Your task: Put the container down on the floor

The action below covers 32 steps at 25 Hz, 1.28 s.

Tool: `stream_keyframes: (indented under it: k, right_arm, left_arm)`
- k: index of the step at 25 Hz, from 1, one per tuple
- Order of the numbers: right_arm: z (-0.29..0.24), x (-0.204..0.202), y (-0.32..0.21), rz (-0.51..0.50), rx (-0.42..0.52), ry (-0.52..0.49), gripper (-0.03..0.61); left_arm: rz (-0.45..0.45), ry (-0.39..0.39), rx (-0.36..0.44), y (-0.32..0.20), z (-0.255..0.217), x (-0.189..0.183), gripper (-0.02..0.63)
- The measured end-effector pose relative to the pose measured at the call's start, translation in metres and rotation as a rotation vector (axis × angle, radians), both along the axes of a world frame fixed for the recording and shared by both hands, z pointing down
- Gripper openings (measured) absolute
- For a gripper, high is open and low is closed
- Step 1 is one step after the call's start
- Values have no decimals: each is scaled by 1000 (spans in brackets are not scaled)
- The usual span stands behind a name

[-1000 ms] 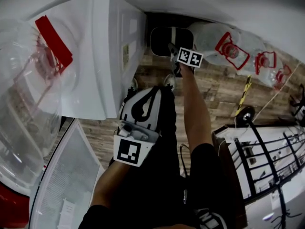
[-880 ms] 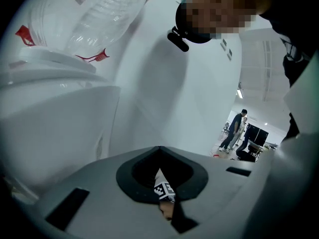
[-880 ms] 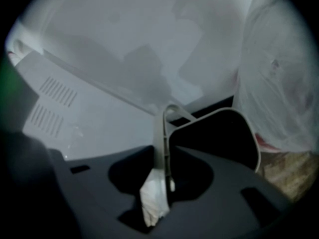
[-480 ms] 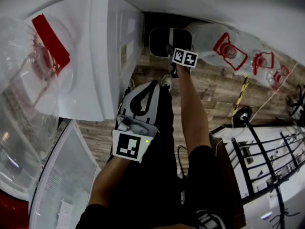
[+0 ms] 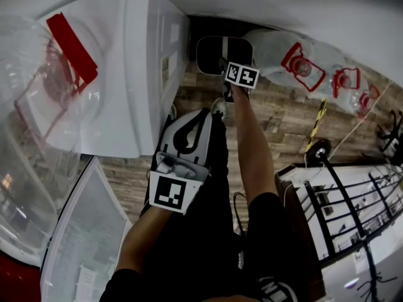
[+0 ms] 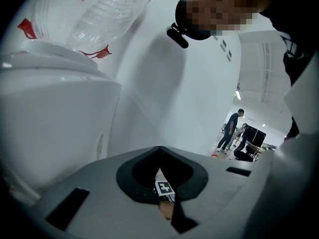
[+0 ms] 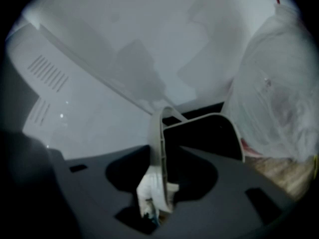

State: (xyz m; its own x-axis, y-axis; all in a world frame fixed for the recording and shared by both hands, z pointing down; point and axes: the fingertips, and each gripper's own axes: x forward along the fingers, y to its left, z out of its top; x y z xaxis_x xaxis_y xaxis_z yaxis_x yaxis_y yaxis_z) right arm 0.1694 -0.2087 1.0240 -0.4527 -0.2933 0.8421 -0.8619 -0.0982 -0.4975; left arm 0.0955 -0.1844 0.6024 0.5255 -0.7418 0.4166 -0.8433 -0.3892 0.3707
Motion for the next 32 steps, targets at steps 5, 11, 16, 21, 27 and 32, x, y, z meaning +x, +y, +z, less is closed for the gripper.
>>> stream_keyframes:
  k: [5, 11, 16, 21, 27, 32]
  right_arm:
    - [-2, 9, -1, 7, 10, 25, 167]
    - [-5, 24, 0, 10, 20, 69, 161]
    - [-10, 31, 2, 9, 13, 83, 161]
    - [-17, 32, 5, 19, 18, 82, 161]
    - [-35, 39, 4, 53, 34, 81, 161]
    - [-69, 45, 12, 75, 47, 86, 161]
  left_arm:
    - [-6, 9, -3, 2, 0, -3, 28]
    - [-4, 17, -12, 5, 2, -2, 28]
    - [-7, 26, -14, 4, -2, 1, 28]
    - [-2, 34, -12, 4, -6, 1, 28]
    - [16, 40, 10, 6, -19, 6, 28]
    - [33, 61, 19, 14, -43, 11, 28]
